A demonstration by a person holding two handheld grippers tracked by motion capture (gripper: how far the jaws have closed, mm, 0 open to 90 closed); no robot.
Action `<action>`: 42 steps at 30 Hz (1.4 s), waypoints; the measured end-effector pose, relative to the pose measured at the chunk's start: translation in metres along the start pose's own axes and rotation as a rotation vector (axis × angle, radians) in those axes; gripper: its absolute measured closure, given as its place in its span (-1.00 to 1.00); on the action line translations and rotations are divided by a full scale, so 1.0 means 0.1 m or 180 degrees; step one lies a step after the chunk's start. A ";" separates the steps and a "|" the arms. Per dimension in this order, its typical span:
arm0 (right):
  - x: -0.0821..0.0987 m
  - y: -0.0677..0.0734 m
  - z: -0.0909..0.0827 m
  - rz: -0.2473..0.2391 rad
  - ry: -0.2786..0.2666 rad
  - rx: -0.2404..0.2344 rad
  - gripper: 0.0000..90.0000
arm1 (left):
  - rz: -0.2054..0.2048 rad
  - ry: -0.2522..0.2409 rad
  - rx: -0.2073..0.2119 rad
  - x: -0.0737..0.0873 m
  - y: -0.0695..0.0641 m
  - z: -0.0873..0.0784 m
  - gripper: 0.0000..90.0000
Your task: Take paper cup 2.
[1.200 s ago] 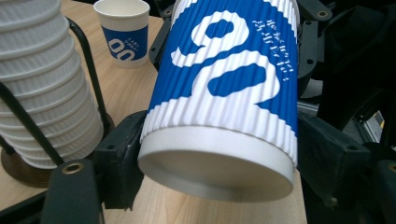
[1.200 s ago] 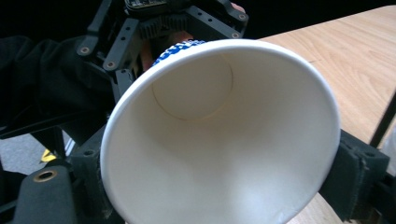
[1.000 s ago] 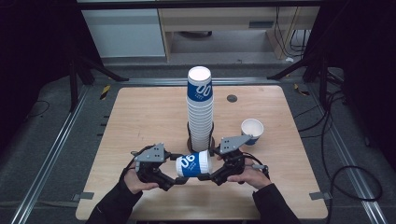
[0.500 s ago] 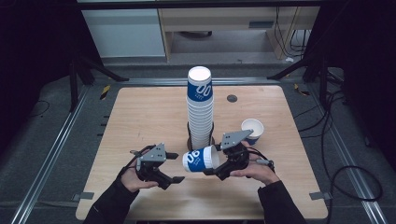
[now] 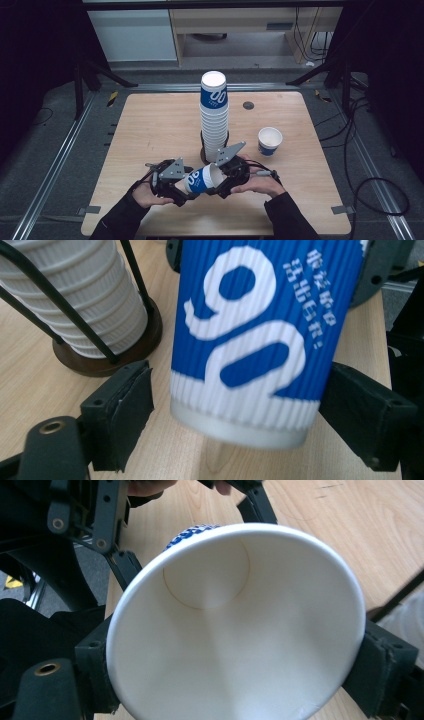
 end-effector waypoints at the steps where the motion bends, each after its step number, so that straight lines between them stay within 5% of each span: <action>1: -0.01 0.01 0.02 -0.0011 0.0004 -0.0011 -0.67 | 0.0008 0.0018 0.0002 0.00 0.00 0.00 -0.66; 19: -0.05 0.05 0.07 -0.0090 0.0031 -0.0036 -0.70 | 0.0089 0.0086 0.0033 0.00 -0.04 0.04 -0.42; 27: -0.07 0.02 0.02 -0.0083 -0.0145 0.0035 -0.81 | 0.0009 -0.0014 0.0030 0.01 0.00 -0.01 -0.41; 36: -0.08 -0.05 -0.20 0.0025 -0.0418 0.0228 -0.84 | -0.0148 -0.0225 -0.0020 0.06 0.10 -0.12 -0.41; 42: 0.00 -0.12 -0.36 0.0206 -0.0626 0.0441 -0.84 | -0.0263 -0.0561 -0.0029 0.03 0.14 -0.24 -0.41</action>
Point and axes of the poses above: each handheld gripper's, and its own axes: z roughly forward along the jaws, x roughly out of its underside, y roughly to its left, the point moved 5 cm from there along z, roughly forward along the jaws, and after that the axes turned 9 degrees about x, right-handed, at the moved point
